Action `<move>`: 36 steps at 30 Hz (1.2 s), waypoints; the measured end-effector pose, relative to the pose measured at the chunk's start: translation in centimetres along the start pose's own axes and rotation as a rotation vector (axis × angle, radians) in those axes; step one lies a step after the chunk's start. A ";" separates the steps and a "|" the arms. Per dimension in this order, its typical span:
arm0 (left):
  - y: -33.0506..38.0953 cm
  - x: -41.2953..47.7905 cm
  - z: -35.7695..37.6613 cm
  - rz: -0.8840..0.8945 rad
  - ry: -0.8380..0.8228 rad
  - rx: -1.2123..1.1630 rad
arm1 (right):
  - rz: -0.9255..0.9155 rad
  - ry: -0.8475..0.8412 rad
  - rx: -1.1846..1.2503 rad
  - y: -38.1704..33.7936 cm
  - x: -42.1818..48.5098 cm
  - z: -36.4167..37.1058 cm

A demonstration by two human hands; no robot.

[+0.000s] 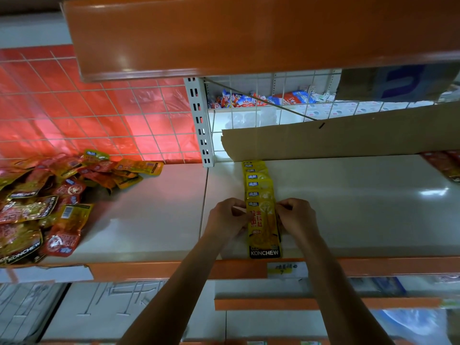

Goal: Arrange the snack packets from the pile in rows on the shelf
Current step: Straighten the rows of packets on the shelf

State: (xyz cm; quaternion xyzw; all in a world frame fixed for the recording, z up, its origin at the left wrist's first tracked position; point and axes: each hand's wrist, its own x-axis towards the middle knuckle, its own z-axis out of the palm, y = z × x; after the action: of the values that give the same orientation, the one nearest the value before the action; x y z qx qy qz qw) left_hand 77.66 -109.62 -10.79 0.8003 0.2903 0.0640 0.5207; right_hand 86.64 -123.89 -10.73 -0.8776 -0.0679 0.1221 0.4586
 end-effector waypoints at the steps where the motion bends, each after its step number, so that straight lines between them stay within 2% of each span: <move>1: 0.1 0.0 0.0 0.006 0.000 0.014 | -0.008 -0.003 -0.006 0.0 0.0 0.0; 7: 0.1 -0.1 0.1 0.017 -0.011 0.059 | -0.061 0.014 -0.070 -0.4 -0.3 -0.4; 12: 0.0 -0.2 -0.1 0.018 -0.024 0.048 | -0.137 0.119 -0.115 -1.3 -0.8 -0.7; 18: 0.1 0.0 -1.3 0.091 0.148 0.196 | -0.278 0.157 -0.140 -3.6 -1.7 0.6; 22: -0.4 0.3 -3.5 0.203 0.304 0.322 | -0.453 0.076 -0.120 -5.5 -2.7 3.7; 26: -1.9 0.6 -6.6 0.254 0.407 0.478 | -0.522 -0.067 -0.158 -7.7 -3.4 7.7; 36: -7.4 1.2 -20.0 0.204 0.637 0.622 | -0.629 -0.213 -0.199 -15.8 -5.5 20.0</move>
State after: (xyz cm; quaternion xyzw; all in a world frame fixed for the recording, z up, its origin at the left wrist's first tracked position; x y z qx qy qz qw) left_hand 67.61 -90.95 -8.51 0.8836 0.3611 0.2677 0.1312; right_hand 75.70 -100.42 -7.91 -0.8364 -0.3940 0.0588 0.3765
